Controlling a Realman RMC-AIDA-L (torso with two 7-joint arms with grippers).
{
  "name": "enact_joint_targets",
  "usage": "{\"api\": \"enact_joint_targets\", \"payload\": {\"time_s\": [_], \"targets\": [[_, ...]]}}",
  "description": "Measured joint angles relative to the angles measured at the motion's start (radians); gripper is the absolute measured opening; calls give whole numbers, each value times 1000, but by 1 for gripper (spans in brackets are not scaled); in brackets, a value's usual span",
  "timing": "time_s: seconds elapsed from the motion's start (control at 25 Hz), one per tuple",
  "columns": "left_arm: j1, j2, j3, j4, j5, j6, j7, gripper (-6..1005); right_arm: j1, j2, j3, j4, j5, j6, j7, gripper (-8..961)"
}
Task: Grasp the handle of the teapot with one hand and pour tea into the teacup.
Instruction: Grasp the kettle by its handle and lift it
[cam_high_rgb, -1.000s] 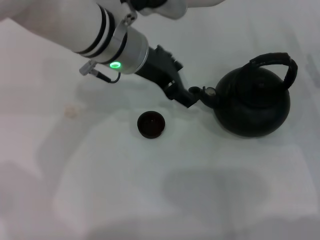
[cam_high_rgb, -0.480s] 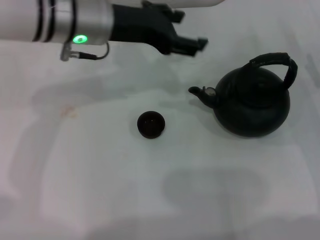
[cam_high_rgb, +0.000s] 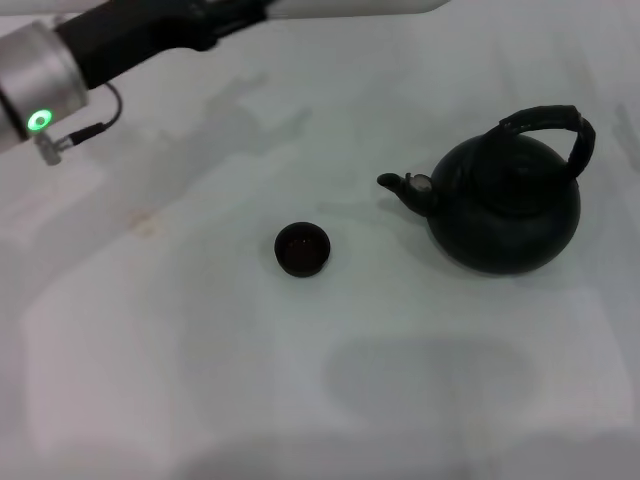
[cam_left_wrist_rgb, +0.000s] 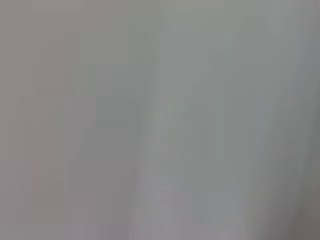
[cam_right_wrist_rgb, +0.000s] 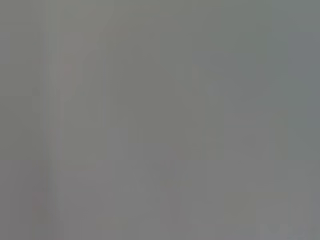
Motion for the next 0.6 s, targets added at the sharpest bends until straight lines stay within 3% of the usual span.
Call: {"api": "enact_joint_targets", "payload": {"time_s": [0.36, 0.6], "targets": [[-20, -3, -20, -418, -536, 97, 493, 878, -9, -1, -4, 2, 51, -85, 158, 818], [-52, -7, -20, -594, -741, 129, 601, 878, -31, -15, -11, 11, 34, -129, 319, 816]]}}
